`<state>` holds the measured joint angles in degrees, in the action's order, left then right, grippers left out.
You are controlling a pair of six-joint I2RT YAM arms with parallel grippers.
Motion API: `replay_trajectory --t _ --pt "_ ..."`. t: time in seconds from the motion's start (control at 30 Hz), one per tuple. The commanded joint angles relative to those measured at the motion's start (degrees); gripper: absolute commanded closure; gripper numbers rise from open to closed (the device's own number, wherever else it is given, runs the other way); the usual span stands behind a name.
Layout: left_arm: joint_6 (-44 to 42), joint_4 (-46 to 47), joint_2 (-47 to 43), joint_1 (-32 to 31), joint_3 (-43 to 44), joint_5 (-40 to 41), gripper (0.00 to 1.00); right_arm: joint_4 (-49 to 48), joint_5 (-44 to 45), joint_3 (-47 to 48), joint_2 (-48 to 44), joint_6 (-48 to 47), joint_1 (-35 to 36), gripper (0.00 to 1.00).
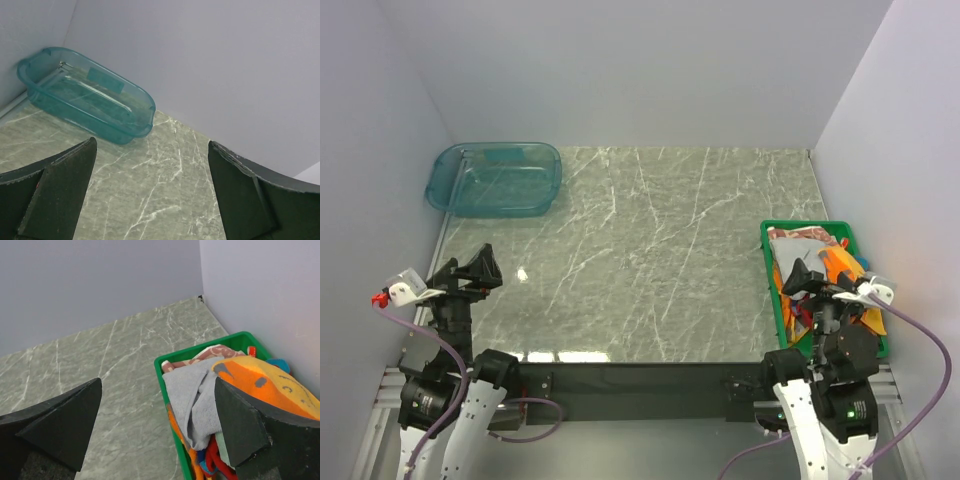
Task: Fold and stack the towels
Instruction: Grab crumpled towel
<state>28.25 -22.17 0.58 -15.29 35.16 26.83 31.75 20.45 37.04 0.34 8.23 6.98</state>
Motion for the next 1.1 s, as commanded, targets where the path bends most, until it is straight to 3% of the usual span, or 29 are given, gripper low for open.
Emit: replay_trajectory --t 0.0,0.33,0.7,0.8,0.97,1.07 --pt "0.58 1.43 -4.79 0.35 0.18 -0.29 0.01 0.42 3.27 3.74 -10.45 0.03 0.4 0.0" --pt "1.81 1.08 -8.75 -3.08 -0.7 -3.36 0.0 10.25 11.09 15.15 9.05 5.47 0.4 0.0" --pt "1.37 0.11 -10.07 -9.84 -0.35 -0.72 0.01 33.46 25.77 29.31 38.14 28.23 0.31 0.0" --pt "1.28 -0.06 -10.07 -11.34 -0.26 -0.99 0.01 29.97 25.35 29.15 42.72 29.74 -1.61 0.0" --pt "1.54 -0.68 -10.07 -12.39 0.0 -0.73 0.01 21.96 16.04 27.3 49.04 31.31 -17.22 0.01" --pt "1.54 -0.76 -10.07 -12.66 0.0 -0.81 0.01 17.22 14.88 24.67 50.72 33.86 -21.3 0.01"
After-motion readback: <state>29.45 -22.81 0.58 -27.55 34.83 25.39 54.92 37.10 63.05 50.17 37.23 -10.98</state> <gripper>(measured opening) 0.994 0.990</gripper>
